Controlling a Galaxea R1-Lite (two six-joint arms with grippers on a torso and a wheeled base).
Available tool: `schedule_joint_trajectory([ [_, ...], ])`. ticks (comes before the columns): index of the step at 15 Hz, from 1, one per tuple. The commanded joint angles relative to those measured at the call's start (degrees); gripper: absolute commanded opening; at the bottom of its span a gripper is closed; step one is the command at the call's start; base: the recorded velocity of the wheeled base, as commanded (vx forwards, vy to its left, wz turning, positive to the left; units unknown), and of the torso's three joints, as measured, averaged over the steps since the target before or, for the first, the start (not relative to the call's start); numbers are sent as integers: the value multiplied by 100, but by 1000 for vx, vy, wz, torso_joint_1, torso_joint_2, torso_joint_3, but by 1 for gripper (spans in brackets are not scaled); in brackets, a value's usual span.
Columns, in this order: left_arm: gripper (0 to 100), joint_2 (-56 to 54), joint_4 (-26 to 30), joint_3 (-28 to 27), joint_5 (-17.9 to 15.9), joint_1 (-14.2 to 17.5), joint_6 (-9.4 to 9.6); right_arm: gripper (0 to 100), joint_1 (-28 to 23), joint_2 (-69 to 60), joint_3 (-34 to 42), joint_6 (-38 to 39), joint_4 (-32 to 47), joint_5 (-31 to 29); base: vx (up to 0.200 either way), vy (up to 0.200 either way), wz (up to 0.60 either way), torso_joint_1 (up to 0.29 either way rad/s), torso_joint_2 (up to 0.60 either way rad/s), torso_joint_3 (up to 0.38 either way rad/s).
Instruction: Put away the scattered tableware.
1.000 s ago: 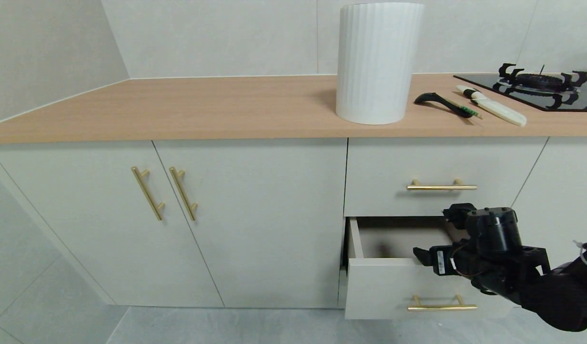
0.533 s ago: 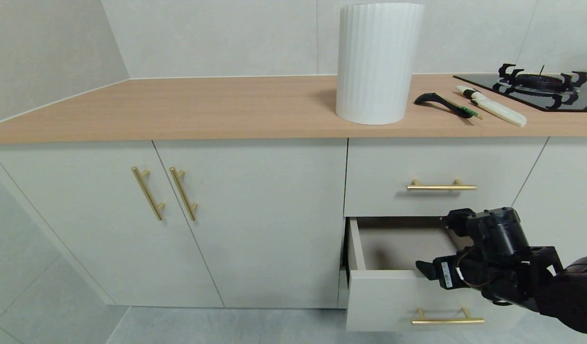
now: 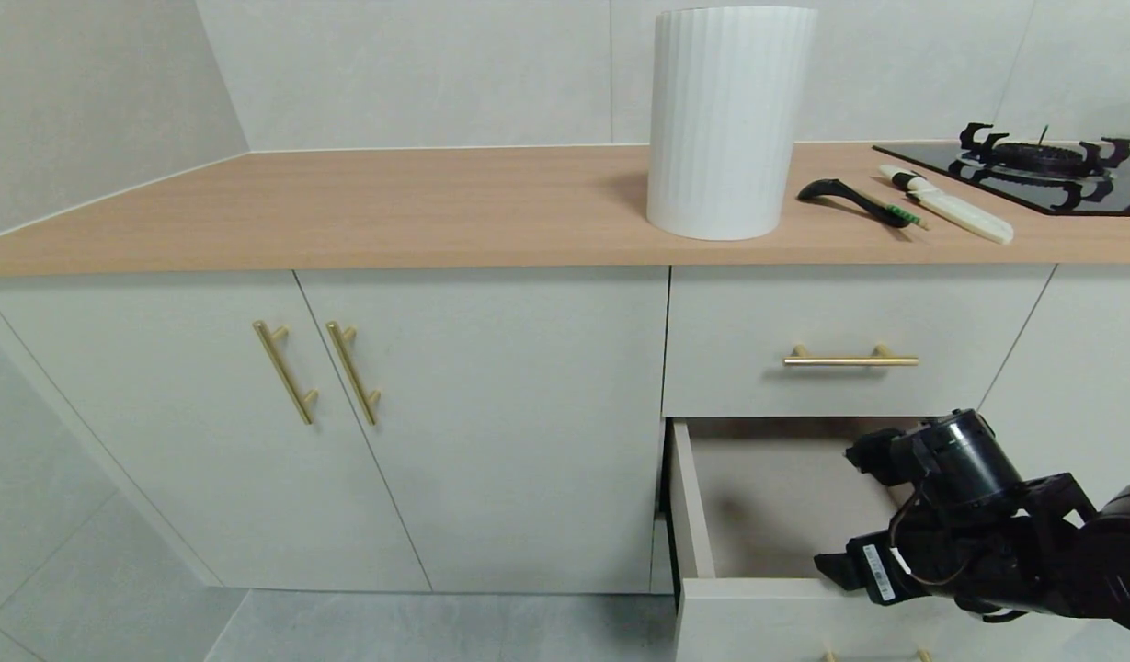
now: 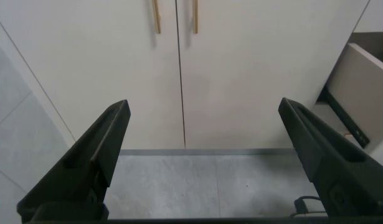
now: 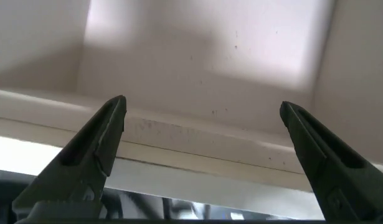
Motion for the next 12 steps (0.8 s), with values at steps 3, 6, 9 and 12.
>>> schedule_joint_trajectory([
  [3, 100, 7, -2, 2, 7, 4, 2, 100, 118, -116, -118, -10, 426, 1, 0, 0, 0, 0, 0, 0],
  [6, 100, 7, -2, 2, -2, 4, 2, 100, 268, -274, -170, -10, 954, 1, 0, 0, 0, 0, 0, 0],
  [9, 100, 7, -2, 2, -2, 4, 2, 100, 470, -477, -311, -19, 1718, 1, 0, 0, 0, 0, 0, 0],
  [12, 100, 7, -2, 2, -2, 4, 2, 100, 575, -529, -372, -142, 2334, 1, 0, 0, 0, 0, 0, 0],
])
